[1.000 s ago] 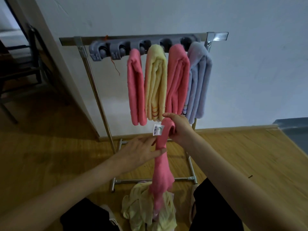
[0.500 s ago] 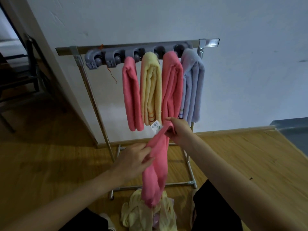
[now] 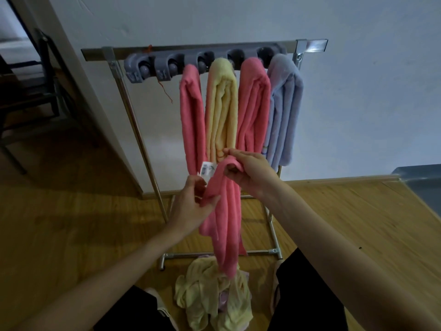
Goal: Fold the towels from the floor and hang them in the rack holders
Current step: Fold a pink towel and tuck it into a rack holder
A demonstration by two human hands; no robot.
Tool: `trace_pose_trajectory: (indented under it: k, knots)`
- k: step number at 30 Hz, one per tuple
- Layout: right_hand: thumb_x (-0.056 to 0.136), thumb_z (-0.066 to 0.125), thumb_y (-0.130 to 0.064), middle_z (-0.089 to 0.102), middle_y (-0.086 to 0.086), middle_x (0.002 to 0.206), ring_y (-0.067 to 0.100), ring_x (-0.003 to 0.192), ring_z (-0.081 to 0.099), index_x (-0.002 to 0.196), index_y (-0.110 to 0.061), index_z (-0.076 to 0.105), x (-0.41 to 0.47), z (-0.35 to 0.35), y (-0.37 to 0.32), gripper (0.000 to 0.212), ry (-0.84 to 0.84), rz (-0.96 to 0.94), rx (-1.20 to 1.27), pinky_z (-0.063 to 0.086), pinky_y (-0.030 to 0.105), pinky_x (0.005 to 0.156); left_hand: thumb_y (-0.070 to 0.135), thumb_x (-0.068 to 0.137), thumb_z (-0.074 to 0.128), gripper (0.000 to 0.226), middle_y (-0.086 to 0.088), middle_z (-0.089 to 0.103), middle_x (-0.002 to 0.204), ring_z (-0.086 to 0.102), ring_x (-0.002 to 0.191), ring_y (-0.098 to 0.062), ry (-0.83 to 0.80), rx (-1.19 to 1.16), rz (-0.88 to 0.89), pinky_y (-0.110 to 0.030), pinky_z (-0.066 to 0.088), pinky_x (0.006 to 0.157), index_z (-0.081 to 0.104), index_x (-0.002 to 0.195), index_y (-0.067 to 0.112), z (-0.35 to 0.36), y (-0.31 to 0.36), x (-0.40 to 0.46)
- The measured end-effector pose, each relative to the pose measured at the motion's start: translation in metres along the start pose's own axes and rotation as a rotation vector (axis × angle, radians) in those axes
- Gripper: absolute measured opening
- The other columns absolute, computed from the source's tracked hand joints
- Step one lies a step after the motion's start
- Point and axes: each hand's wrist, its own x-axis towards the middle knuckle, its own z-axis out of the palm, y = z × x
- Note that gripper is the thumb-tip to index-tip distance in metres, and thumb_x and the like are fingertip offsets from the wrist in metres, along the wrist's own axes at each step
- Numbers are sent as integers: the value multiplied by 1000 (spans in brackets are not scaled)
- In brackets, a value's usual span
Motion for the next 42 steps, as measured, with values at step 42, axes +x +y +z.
trace_pose_trajectory:
  k: [42]
  knots:
    - [72,73,11,68,8,80,13,75,66,103,-4,69,6,-75,27,35,4,-65,-586,57,24,80,15,98,48,18,-9,67,86,65,81,-24,269,-119,-230,-40,52,72,65,91,17,-24,12,20]
